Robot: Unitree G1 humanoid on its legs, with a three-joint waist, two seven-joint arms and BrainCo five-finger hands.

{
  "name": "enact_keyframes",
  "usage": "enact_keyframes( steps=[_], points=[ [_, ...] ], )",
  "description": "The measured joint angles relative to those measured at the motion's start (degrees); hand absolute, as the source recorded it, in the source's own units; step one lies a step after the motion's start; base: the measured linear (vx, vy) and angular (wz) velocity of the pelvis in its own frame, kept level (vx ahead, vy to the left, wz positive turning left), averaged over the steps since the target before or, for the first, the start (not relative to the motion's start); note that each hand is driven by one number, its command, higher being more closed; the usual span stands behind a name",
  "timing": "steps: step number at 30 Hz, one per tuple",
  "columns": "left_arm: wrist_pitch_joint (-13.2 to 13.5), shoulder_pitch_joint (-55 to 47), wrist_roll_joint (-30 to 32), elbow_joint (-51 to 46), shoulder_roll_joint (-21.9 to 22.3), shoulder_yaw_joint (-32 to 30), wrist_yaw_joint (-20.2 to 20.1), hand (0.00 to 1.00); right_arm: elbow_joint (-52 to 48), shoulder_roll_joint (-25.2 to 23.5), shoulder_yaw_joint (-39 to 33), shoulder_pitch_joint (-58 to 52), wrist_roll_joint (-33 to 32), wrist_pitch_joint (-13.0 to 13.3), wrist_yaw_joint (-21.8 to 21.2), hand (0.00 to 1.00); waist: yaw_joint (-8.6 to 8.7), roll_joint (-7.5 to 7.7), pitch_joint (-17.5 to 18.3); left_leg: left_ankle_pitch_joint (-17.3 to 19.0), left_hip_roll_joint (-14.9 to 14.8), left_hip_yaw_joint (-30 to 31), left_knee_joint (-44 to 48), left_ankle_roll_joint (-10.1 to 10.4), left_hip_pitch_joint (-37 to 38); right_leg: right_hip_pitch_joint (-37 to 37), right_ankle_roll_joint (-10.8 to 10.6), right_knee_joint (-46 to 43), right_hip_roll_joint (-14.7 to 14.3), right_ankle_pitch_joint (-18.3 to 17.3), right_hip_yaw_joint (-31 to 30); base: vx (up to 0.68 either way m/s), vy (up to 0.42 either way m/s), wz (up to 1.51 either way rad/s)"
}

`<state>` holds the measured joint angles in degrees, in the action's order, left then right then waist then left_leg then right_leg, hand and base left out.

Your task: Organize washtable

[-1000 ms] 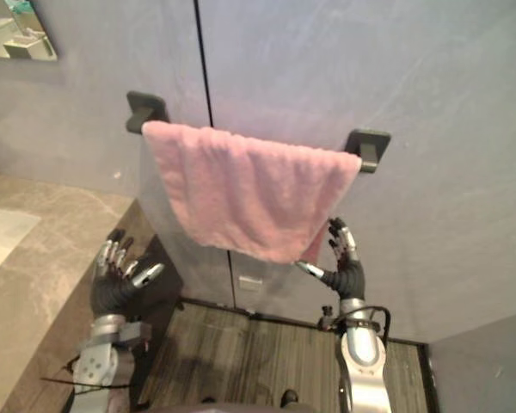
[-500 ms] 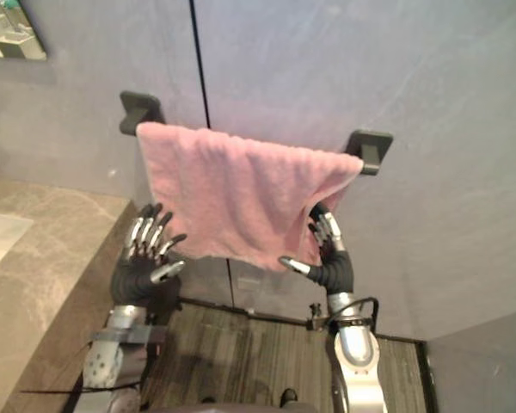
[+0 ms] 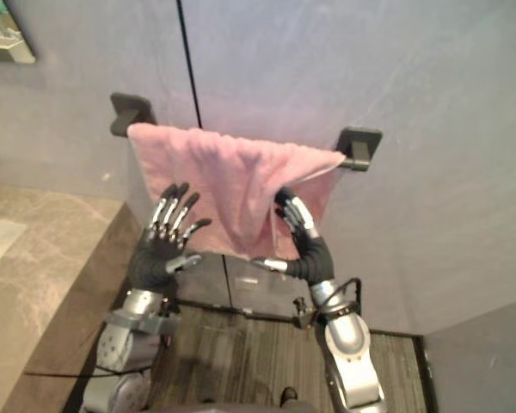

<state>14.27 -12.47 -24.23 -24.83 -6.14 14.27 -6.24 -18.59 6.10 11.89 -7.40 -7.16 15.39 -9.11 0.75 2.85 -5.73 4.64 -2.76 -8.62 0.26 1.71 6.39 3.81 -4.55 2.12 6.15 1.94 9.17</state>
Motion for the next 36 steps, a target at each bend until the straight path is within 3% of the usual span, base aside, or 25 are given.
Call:
enact_keyframes(
  steps=[24, 36],
  points=[
    [-0.3, 15.3, -0.4, 14.1, -0.3, 1.2, 1.8, 0.00, 18.2, 1.1, 0.2, 16.3, 1.0, -1.2, 2.9, 0.00, 0.12, 0.01, -0.2, -0.1, 0.4, 0.6, -0.1, 0.0, -1.7, -1.4, 0.0, 0.1, 0.1, 0.0, 0.5, -0.01, -0.004, 0.00],
    [-0.4, 20.2, 0.1, 21.4, -2.1, -2.4, 5.7, 0.00, 22.6, 1.0, -4.2, 20.5, 1.4, -2.1, 5.4, 0.00, 0.17, 0.06, -0.2, -0.5, 0.4, 0.6, 0.1, -0.1, -2.9, -1.9, 0.4, 1.2, 0.0, 0.6, 0.5, -0.01, -0.006, 0.00]
  ],
)
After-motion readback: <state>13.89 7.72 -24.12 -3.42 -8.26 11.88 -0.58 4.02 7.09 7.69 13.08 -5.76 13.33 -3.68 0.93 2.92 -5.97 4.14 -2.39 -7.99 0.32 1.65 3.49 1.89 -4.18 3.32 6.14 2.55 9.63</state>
